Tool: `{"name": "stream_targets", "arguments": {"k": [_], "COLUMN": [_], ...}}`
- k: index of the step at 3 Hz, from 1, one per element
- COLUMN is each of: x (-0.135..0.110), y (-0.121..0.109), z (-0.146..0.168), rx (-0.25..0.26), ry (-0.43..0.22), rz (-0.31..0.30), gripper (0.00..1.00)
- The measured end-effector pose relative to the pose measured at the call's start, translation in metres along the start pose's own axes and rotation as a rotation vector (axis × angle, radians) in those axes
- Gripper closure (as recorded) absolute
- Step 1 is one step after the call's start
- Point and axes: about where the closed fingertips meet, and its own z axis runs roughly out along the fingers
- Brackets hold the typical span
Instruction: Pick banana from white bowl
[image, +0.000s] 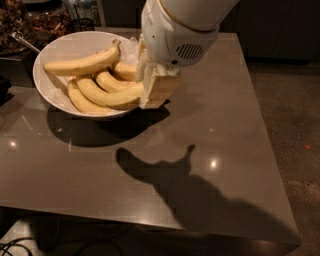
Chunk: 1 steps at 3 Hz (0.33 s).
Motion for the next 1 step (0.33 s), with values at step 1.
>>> {"name": "stream_targets", "arguments": {"k": [1], "x": [0.0], "y": [0.0013], "z": [-0.0004], "rx": [-0.001], "ry": [-0.001], "rz": [0.002], "gripper": [1.0]}}
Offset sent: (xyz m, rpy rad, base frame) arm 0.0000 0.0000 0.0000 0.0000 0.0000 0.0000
